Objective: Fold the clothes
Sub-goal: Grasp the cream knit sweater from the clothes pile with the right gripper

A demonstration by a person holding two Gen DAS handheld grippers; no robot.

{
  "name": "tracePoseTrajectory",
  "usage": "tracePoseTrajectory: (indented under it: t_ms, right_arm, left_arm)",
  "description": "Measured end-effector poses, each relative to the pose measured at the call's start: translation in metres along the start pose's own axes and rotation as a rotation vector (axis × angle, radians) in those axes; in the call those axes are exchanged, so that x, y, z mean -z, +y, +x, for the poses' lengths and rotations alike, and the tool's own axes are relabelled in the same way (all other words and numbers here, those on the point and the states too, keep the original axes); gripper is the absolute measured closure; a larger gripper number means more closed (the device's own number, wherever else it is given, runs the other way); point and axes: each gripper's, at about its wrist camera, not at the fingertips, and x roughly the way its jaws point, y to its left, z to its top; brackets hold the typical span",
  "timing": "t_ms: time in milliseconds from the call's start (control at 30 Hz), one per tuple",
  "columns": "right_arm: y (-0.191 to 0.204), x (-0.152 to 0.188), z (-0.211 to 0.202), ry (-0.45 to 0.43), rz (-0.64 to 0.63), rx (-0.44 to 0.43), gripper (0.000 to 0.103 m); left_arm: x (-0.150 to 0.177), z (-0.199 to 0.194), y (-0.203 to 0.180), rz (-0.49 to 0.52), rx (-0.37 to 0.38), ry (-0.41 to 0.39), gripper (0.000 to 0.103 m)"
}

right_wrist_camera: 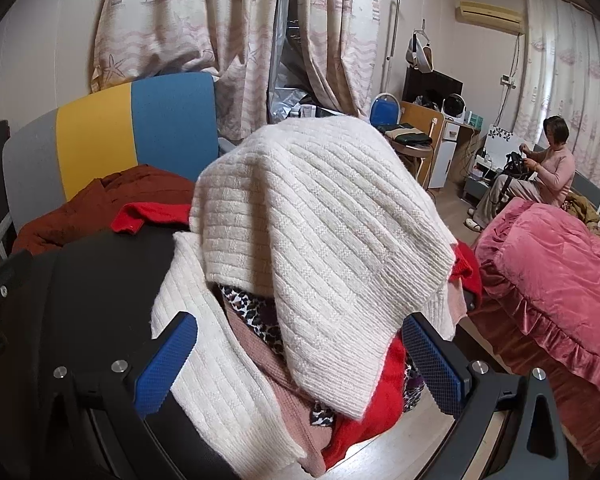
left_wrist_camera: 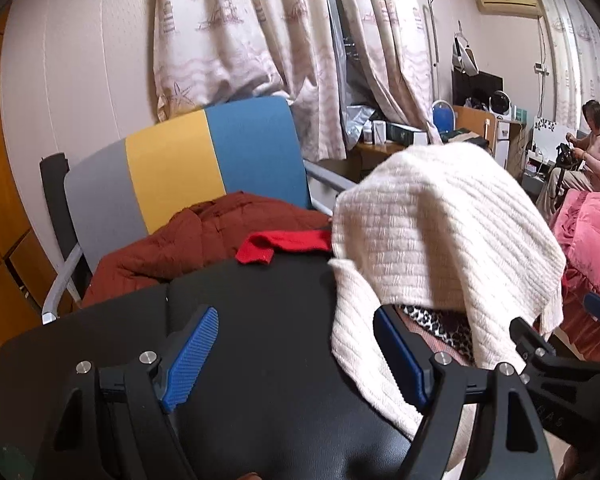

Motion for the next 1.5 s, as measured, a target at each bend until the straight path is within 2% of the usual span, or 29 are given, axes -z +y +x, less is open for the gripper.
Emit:
tracePoseTrajectory:
  t_ms: [67, 167, 267, 333, 467, 600, 667, 800, 900, 967, 1000, 1067, 1133, 1167, 1267, 1367, 1433, 1500]
  right_arm:
    - [0.001, 0.003, 0.003, 0.002, -0.001, -0.010, 0.000]
    - [0.002, 0.007, 0.007, 0.006, -0.002, -0.024, 0.000]
    - [0.003, 0.011, 0.011, 0.009, -0.001, -0.042, 0.000]
    - [0.001, 0.014, 0.017, 0.021, 0.021, -0.095, 0.000]
    - [-0.014, 0.010, 0.033, 0.018, 0.089, -0.217, 0.000]
    - [-0.039, -0.001, 0.048, -0.019, 0.178, -0.341, 0.000]
    - [-0.052, -0.007, 0.055, -0.041, 0.222, -0.396, 0.000]
    - [-0.082, -0.046, 0.090, -0.087, 0.260, -0.338, 0.000]
    - [-0.105, -0.080, 0.126, -0.099, 0.293, -0.270, 0.000]
    - [-0.121, -0.103, 0.150, -0.105, 0.318, -0.223, 0.000]
    - [-0.133, -0.112, 0.163, -0.098, 0.350, -0.194, 0.000]
    - [-0.154, -0.131, 0.193, -0.072, 0.418, -0.157, 0.000]
    - [-0.167, -0.145, 0.220, -0.045, 0.481, -0.159, 0.000]
    - [-0.173, -0.151, 0.233, -0.030, 0.515, -0.170, 0.000]
    - [-0.176, -0.145, 0.253, 0.033, 0.639, -0.317, 0.000]
    - [-0.140, -0.133, 0.222, -0.075, 0.592, -0.392, 0.000]
    - [-0.109, -0.123, 0.201, -0.122, 0.518, -0.456, 0.000]
    - [-0.080, -0.108, 0.197, -0.089, 0.472, -0.523, 0.000]
  left_arm:
    - [0.000, 0.005, -0.002, -0.004, -0.002, -0.009, 0.021]
    - [0.022, 0.002, -0.003, -0.032, 0.008, -0.029, 0.021]
    - [0.035, 0.027, 0.010, -0.055, 0.032, 0.045, 0.021]
    - [0.038, 0.048, 0.018, -0.045, 0.045, 0.116, 0.021]
    - [0.057, 0.073, 0.028, -0.020, 0.037, 0.179, 0.021]
    - [0.099, 0.113, 0.040, -0.022, 0.026, 0.297, 0.022]
    - [0.124, 0.129, 0.051, -0.021, 0.015, 0.355, 0.026]
    - [0.165, 0.155, 0.075, -0.071, -0.010, 0.451, 0.028]
    - [0.182, 0.158, 0.100, -0.192, 0.053, 0.461, 0.027]
    - [0.188, 0.159, 0.109, -0.218, 0.053, 0.450, 0.023]
    - [0.192, 0.159, 0.112, -0.233, 0.056, 0.449, 0.021]
    - [0.200, 0.159, 0.119, -0.281, 0.067, 0.455, 0.006]
    - [0.212, 0.160, 0.130, -0.379, 0.109, 0.465, 0.000]
    - [0.214, 0.158, 0.132, -0.385, 0.120, 0.458, 0.000]
    - [0.215, 0.150, 0.129, -0.350, 0.111, 0.452, 0.000]
    - [0.222, 0.142, 0.132, -0.365, 0.102, 0.435, 0.000]
    - [0.225, 0.139, 0.132, -0.368, 0.097, 0.425, 0.000]
    - [0.229, 0.133, 0.133, -0.365, 0.100, 0.417, 0.000]
